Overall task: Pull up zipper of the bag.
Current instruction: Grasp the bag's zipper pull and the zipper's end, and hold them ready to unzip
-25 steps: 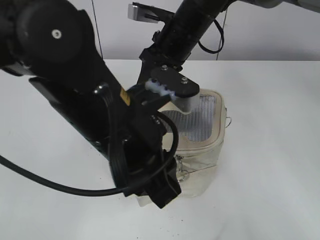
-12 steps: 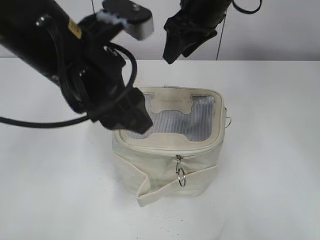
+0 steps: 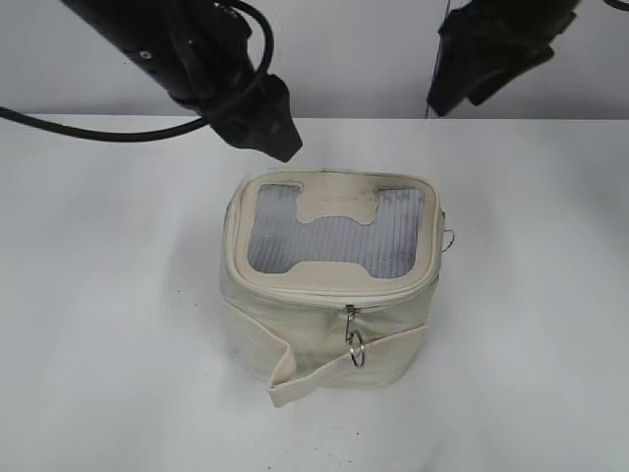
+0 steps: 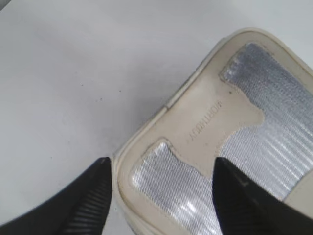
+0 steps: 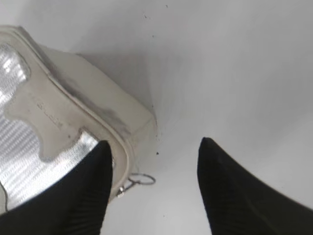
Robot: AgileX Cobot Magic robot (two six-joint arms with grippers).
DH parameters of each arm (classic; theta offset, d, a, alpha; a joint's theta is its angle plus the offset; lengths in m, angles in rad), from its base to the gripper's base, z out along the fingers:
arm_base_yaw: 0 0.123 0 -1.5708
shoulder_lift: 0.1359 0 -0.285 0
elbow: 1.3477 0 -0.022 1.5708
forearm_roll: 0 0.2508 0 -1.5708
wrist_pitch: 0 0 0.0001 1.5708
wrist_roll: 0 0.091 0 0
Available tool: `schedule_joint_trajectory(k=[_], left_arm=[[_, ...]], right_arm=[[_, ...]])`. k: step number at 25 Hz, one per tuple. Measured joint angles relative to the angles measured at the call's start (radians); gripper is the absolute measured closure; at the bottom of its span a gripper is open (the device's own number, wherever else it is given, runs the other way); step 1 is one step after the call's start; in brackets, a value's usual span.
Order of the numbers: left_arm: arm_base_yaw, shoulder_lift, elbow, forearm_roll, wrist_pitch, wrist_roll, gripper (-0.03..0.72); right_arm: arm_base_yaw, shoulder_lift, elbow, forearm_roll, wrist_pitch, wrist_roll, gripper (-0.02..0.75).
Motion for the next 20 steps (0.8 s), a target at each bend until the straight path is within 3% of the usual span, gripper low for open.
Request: schedule_joint_trajectory(k=[9,15,20], left_arm=[[0.0,0.257,-0.269,-0.053,0.072,0.11,0.192],[0.0,0.396,-0.441,-0.171,0.202,0.214,0.192],[0.0,0.486,-0.541,-0.295,0.268,0.291,0.187]], right_arm=[[-0.073,-0.137,0.285,-0.002,-0.001,-0.004,0.298],[-0.073,-0.208,0.466,-0.002,-0.032,-0.009,0.298],[-0.073,-0.275,0.621,-0.002,-0.155,-0.017,0.298]])
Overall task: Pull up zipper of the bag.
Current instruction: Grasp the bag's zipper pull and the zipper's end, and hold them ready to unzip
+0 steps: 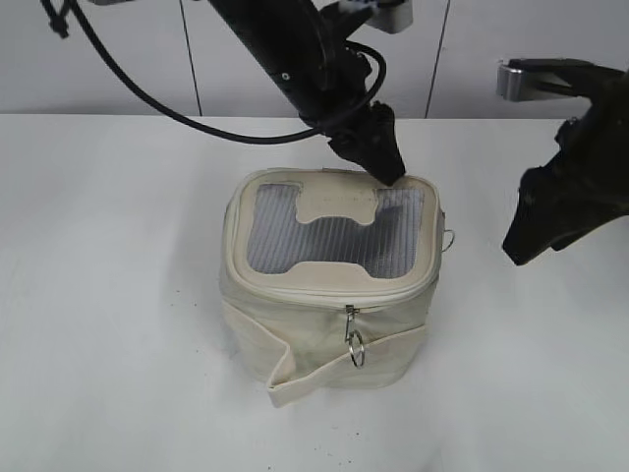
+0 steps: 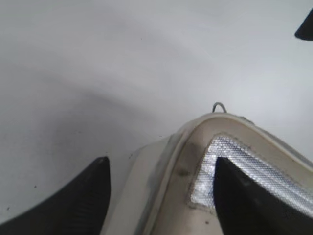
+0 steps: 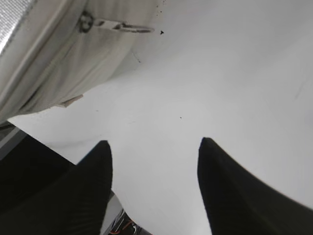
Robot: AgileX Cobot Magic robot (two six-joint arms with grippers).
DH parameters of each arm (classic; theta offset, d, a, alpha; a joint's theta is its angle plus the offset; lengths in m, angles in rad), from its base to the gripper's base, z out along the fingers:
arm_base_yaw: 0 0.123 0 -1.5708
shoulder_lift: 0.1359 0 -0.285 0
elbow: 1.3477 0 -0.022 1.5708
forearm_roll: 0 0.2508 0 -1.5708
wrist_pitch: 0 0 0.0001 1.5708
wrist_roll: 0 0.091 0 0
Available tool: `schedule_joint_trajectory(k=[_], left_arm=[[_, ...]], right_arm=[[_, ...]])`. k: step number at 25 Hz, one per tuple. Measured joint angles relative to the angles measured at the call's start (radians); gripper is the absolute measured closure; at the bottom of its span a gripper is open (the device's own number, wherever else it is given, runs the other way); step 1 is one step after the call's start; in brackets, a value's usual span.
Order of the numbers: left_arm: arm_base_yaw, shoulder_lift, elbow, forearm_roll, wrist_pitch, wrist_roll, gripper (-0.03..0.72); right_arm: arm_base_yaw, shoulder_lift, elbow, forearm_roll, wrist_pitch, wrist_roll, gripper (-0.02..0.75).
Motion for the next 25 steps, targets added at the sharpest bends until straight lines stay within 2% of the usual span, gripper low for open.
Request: schedule_joint_trajectory(k=[7,9,11,14,15,16,25], left_arm=[[0.001,0.089,-0.058,-0.065,0.059,0.015,0.179],[0.002,0.099,-0.063,-0.075,0.09,0.015,0.204],[0.002,0.102,-0.064,-0.083,0.111,0.015,0.292],[0.003,0.107,-0.065,-0.084,0.117,0.016,0.538],[0.004,0.108,-0.065,-0.084,0.117,0.016,0.601],[0.004,0.108,-0.065,-0.086,0.119,0.016,0.631],[0.004,0.107,-0.067,-0.082,0.122,0.018,0.634]], right_arm=[[0.0,-0.05,0.122,0.01,-0.094,-0.002,0.298],[0.0,-0.05,0.128,0.016,-0.106,-0.002,0.298],[0.0,-0.05,0.129,0.023,-0.131,-0.003,0.298],[0.0,-0.052,0.144,0.048,-0.197,-0.039,0.298],[0.0,-0.052,0.154,0.059,-0.22,-0.062,0.298],[0.0,-0.052,0.17,0.073,-0.24,-0.088,0.298],[0.0,-0.052,0.306,0.298,-0.411,-0.406,0.298]])
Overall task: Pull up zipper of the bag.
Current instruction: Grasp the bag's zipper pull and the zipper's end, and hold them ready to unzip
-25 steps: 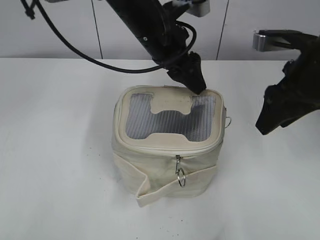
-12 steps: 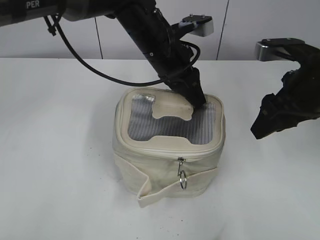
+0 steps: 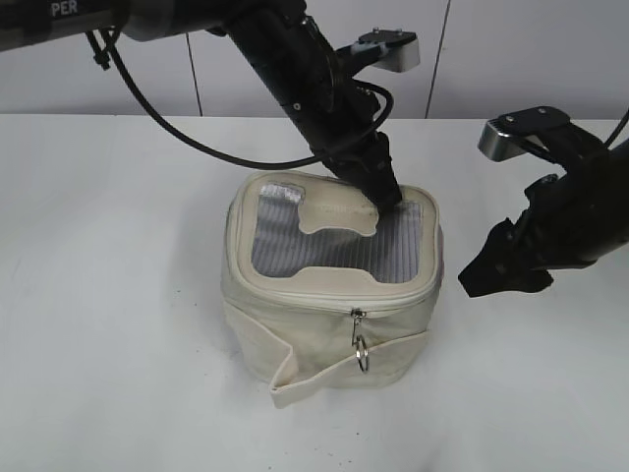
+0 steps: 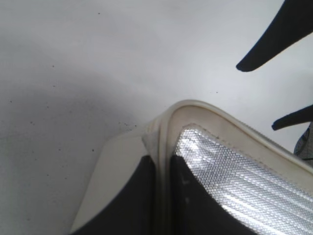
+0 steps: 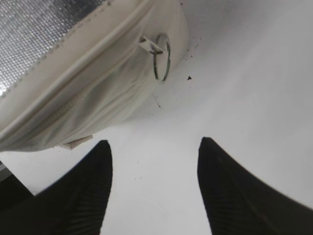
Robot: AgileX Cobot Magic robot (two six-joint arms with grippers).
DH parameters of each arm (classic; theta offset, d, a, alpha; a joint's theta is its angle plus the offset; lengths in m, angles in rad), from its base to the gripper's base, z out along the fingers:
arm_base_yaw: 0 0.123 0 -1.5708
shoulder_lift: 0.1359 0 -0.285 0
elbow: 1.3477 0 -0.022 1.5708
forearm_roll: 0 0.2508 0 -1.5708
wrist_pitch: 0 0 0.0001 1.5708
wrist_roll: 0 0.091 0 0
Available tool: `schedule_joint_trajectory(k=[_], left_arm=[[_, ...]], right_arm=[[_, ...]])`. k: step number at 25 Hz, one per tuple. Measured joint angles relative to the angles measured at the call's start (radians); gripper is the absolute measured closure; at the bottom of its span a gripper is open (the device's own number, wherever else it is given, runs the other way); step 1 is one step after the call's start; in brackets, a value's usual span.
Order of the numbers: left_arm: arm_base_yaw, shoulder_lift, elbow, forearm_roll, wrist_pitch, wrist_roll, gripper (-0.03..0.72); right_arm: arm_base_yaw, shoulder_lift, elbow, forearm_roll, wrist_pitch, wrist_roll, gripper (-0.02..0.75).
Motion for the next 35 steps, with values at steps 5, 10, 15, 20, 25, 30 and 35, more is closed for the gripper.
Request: schedule_joint_trajectory(k=[5,10,15,20,25,30,35], left_arm=[[0.0,0.0,-0.001,0.0,0.0,0.0,0.634],[0.0,0.0,-0.001,0.0,0.0,0.0,0.634],[0.0,0.0,-0.001,0.0,0.001,0.0,0.634],[0.0,0.0,-0.001,0.003,0.001,0.0,0.64],[0.0,0.0,-0.001,0.003,0.001,0.0,0.64],[0.0,0.0,-0.001,0.003,0.002,-0.002,0.64],[0.0,0.0,-0.001,0.003,0.002,-0.031,0.641]], right_arm=[[0.0,-0.001,0.033,0.097,-0.072,-0.146,0.298],[0.0,0.036,0.034,0.203,-0.11,-0.266,0.298],[0.0,0.095,0.034,0.304,-0.117,-0.379,0.298],[0.0,0.161,-0.01,0.358,-0.127,-0.431,0.307],[0.001,0.202,-0.048,0.371,-0.121,-0.434,0.638],[0.0,0.196,-0.049,0.335,-0.046,-0.328,0.733],[0.0,0.121,-0.049,0.184,0.019,-0.101,0.733]])
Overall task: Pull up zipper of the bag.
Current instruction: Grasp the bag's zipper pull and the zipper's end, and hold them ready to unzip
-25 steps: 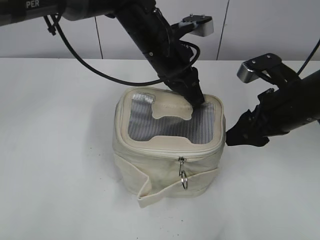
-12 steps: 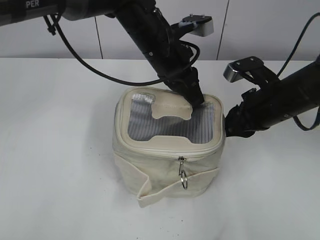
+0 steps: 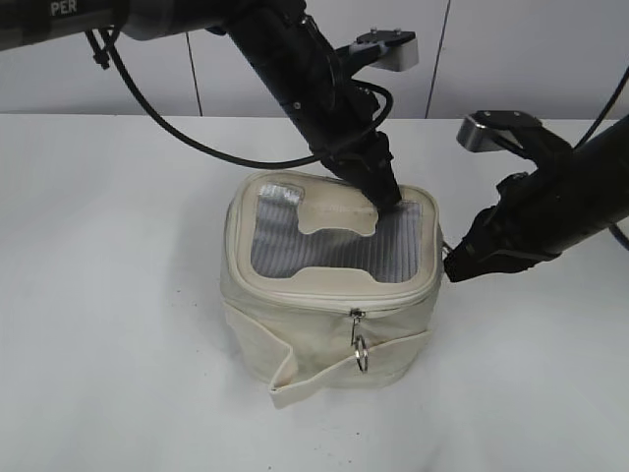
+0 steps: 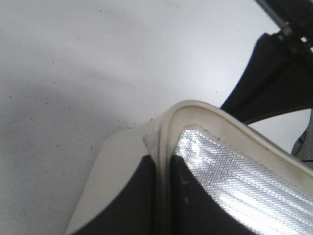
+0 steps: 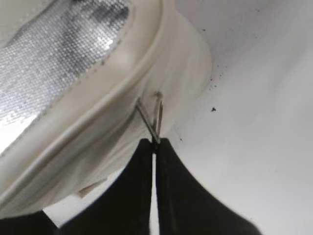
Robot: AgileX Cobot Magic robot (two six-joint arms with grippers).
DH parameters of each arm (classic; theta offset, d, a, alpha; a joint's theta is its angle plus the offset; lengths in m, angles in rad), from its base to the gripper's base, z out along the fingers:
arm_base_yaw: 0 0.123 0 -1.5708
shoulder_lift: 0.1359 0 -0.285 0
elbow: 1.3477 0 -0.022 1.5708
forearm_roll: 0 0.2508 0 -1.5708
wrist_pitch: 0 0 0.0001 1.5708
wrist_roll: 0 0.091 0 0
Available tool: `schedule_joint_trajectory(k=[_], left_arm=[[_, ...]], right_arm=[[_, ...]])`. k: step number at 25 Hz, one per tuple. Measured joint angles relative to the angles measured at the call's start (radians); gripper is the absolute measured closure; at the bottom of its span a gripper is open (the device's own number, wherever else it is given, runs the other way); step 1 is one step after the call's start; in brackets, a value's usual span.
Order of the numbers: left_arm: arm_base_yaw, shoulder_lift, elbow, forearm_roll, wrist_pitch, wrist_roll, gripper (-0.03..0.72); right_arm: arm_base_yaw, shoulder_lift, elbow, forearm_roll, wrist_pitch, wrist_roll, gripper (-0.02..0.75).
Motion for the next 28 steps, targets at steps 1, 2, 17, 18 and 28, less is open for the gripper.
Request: schedule_joint_trajectory(k=[1,2,17,18,28], left_arm=[[0.0,0.0,0.0,0.0,0.0,-0.003,0.641],[0.0,0.0,0.0,0.0,0.0,-0.007,0.643],[0.0,0.0,0.0,0.001,0.0,-0.019,0.643],[0.0,0.0,0.0,0.001,0.0,-0.019,0.643],[0.0,0.0,0.0,0.001,-0.002,-0.048,0.643]], right_arm=[[0.0,-0.019,0.0,-0.016,0.011,0.021,0.733],[0.0,-0.035,0.0,-0.022,0.022,0.037,0.733],[0.001,-0.131,0.0,-0.117,0.137,0.145,0.733],[0.001,-0.131,0.0,-0.118,0.145,0.145,0.733],[0.011,-0.134,-0.006,-0.128,0.23,0.151,0.733]])
